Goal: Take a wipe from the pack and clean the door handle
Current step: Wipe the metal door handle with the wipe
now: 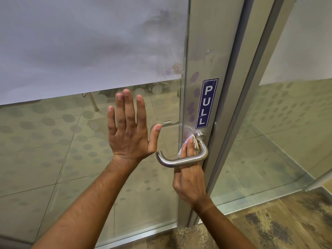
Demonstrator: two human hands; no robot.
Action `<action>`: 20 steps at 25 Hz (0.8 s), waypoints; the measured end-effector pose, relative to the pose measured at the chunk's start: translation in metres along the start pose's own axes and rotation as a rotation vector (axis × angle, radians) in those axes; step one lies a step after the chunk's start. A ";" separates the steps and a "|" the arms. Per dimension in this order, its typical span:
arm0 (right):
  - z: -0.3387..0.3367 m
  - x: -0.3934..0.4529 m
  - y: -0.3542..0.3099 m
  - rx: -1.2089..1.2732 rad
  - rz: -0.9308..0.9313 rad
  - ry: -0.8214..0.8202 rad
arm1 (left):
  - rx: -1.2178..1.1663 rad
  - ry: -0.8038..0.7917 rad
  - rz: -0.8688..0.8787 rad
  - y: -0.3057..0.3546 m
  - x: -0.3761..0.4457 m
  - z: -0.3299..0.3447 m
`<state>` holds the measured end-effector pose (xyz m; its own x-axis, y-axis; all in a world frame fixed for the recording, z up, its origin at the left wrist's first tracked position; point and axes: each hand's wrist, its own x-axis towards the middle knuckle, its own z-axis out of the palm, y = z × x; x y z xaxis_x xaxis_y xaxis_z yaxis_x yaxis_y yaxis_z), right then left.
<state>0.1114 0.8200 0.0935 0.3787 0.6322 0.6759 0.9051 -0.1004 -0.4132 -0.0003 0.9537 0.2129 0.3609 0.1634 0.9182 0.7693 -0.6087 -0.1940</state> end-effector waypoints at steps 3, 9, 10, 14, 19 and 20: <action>0.002 0.009 -0.005 -0.038 0.030 -0.043 | 0.000 0.003 0.008 0.000 0.000 0.000; 0.005 -0.010 -0.006 -0.039 0.064 -0.095 | 0.009 -0.014 -0.001 0.001 0.001 -0.001; 0.005 -0.011 -0.006 -0.017 0.071 -0.099 | 0.009 -0.016 -0.003 0.001 0.000 -0.002; 0.006 0.009 -0.014 -0.020 0.082 -0.066 | 0.011 -0.017 0.005 0.000 0.001 -0.002; 0.010 -0.009 0.003 -0.087 0.034 -0.125 | 0.007 -0.002 0.003 0.000 0.002 -0.001; 0.009 -0.015 0.004 -0.078 0.041 -0.139 | 0.008 -0.002 0.001 0.001 0.002 -0.002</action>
<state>0.1080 0.8172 0.0758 0.3899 0.7261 0.5664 0.9039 -0.1843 -0.3860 0.0001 0.9525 0.2154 0.3632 0.1643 0.9171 0.7732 -0.6024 -0.1983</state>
